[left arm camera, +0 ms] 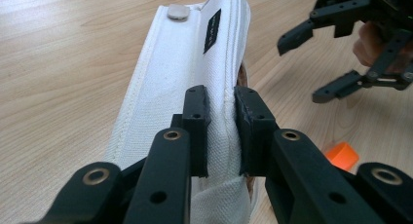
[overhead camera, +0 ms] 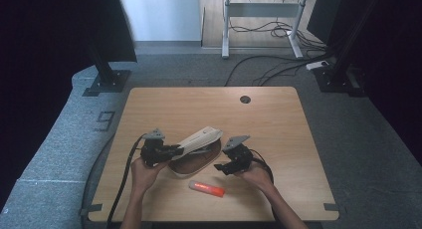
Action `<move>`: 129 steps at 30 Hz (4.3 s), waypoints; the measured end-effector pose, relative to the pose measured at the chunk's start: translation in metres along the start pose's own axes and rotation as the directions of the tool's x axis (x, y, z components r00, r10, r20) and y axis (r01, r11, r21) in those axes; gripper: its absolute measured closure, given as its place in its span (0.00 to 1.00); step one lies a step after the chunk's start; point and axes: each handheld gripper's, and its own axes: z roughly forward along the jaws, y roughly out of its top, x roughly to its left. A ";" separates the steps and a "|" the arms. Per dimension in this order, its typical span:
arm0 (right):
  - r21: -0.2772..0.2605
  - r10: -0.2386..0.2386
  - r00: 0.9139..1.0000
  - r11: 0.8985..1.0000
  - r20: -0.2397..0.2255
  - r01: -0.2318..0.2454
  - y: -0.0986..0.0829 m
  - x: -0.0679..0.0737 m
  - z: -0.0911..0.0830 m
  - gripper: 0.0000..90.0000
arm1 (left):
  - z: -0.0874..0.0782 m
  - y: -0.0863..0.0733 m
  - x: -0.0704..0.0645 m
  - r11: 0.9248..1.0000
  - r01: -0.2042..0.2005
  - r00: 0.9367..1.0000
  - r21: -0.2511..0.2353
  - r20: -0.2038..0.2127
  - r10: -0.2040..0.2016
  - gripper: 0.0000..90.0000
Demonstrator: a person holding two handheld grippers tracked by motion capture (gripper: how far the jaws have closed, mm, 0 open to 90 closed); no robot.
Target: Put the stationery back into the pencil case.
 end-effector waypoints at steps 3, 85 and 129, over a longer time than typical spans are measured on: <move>-0.005 0.000 1.000 1.000 -0.006 0.000 -0.003 0.004 -0.003 0.32 | 0.000 0.000 0.000 1.000 -0.002 1.000 0.001 -0.001 0.002 0.85; -0.012 -0.117 0.992 0.993 -0.056 0.117 0.018 0.036 0.018 0.73 | 0.000 0.000 -0.002 1.000 -0.007 1.000 0.010 0.003 0.007 0.85; 0.053 -0.081 0.996 0.995 0.029 0.079 0.017 0.018 0.049 0.69 | 0.003 -0.001 -0.001 1.000 -0.007 1.000 0.021 0.010 0.006 0.84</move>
